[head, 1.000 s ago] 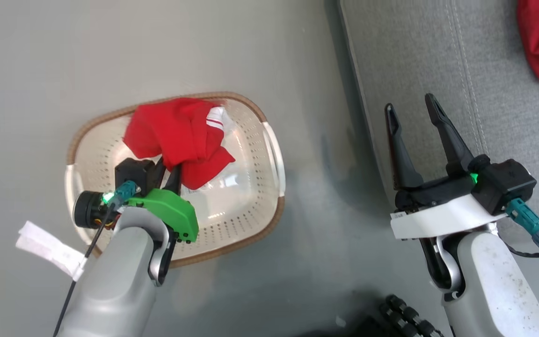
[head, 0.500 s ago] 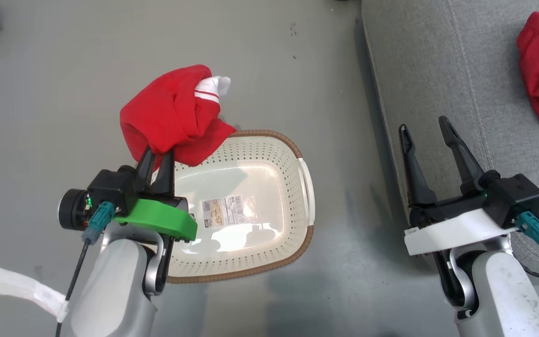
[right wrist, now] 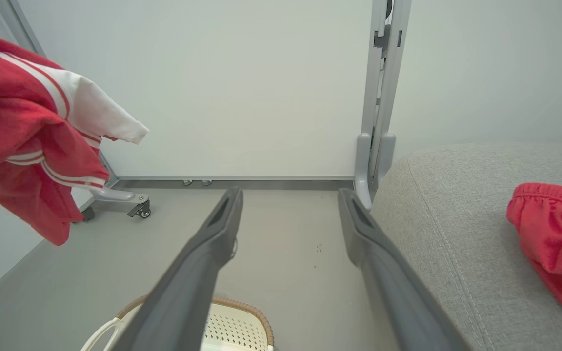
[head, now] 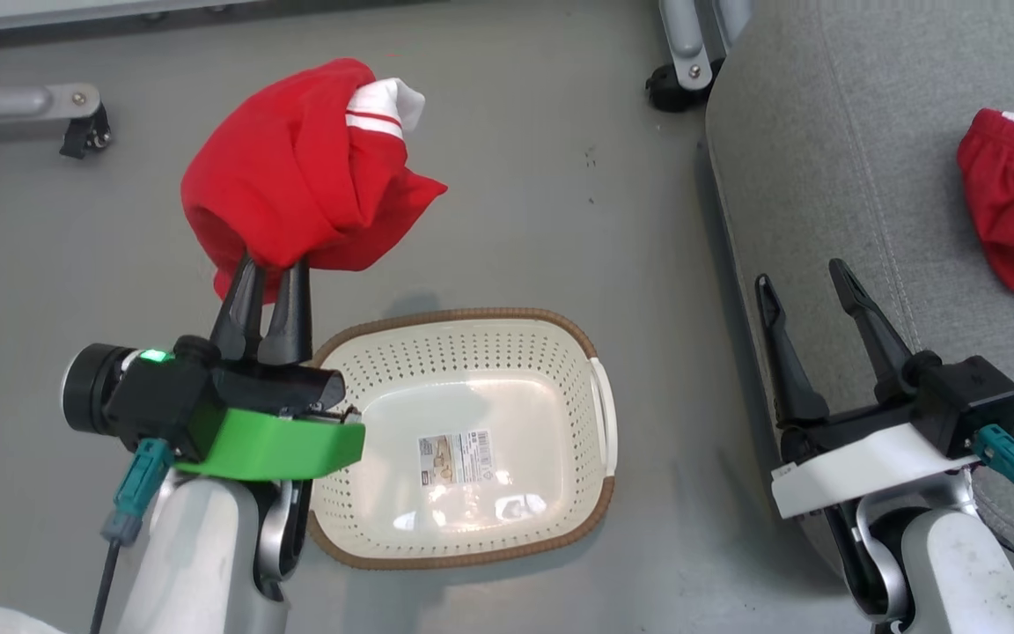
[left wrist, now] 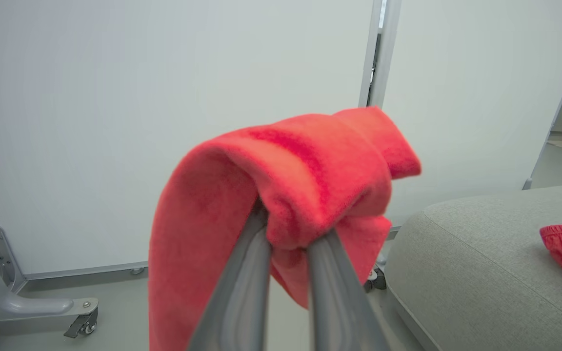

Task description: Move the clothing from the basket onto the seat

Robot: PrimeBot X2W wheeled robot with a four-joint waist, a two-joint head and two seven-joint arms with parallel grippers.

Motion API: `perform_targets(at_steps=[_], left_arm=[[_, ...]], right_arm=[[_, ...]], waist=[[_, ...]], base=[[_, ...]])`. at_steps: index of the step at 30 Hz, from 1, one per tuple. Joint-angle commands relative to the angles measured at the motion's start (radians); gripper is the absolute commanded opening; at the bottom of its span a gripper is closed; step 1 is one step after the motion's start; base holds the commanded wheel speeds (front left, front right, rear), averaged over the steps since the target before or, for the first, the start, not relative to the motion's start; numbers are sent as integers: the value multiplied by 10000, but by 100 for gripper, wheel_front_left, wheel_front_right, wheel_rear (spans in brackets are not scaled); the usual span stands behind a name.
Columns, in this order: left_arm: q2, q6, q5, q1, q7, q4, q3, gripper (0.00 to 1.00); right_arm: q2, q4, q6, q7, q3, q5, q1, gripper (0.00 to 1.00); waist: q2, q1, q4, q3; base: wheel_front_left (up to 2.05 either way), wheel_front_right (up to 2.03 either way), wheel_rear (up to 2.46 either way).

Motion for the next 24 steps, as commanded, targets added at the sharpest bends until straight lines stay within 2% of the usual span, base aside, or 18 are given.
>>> perform_targets(at_steps=[1,11,24], left_arm=[[-28,-93,112,336,-37,-235,-31,0],[-42,-353,414,1582,-36,-1324,-550,0],[-72,-332,150,2691,-37,-1756,-878,0]], right_arm=[[-33,-49,1,65,27,19,238,100],[-33,-173,1,415,235,123,984,100],[38,-330,1,765,437,303,1794,100]], waist=[[0,1,93,-532],[0,1,28,-1530],[0,1,46,-2585]], base=[[0,0,0],[0,0,0],[0,0,0]])
